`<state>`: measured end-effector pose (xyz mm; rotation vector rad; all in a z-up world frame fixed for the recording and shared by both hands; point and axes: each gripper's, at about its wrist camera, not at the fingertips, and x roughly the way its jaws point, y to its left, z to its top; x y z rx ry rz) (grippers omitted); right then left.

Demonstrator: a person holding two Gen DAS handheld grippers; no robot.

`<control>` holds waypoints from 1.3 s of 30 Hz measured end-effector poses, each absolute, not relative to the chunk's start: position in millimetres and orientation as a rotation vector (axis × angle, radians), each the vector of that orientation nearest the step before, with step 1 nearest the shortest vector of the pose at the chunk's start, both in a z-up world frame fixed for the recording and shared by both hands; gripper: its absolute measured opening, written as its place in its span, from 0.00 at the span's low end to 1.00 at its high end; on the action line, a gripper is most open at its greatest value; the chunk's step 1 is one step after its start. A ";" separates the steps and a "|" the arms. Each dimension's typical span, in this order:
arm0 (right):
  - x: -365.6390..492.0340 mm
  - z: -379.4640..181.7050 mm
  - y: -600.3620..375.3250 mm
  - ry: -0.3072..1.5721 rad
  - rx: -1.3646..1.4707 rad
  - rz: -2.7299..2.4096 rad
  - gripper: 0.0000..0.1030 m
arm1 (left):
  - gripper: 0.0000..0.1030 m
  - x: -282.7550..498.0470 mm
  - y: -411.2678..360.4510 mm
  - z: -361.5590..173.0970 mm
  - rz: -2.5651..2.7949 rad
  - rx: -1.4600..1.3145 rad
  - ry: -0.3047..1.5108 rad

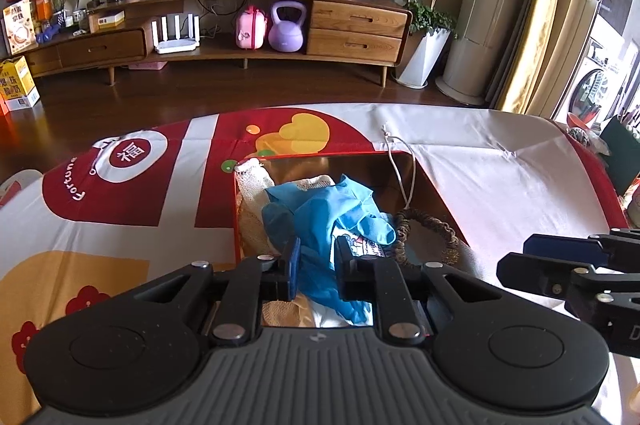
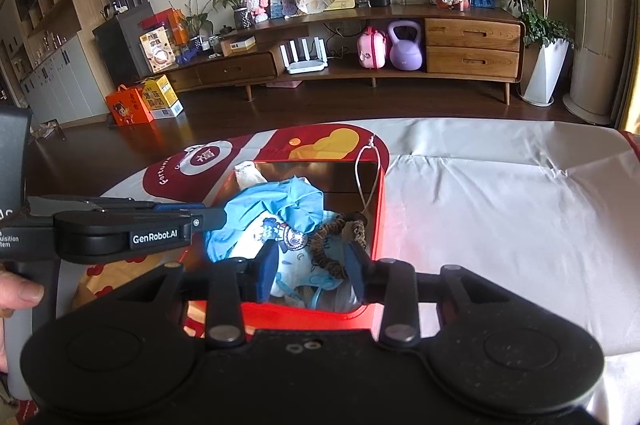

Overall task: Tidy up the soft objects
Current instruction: 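Open both grippers to release the glove and bracelet in the box, then withdraw both grippers from the box toward the duck and small bags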

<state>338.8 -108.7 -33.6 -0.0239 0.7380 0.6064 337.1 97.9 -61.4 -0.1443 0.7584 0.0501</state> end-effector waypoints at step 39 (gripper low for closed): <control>202.6 -18.9 -181.1 0.657 -0.012 0.630 0.75 | 0.17 170.0 41.2 -31.1 -0.024 -0.103 0.692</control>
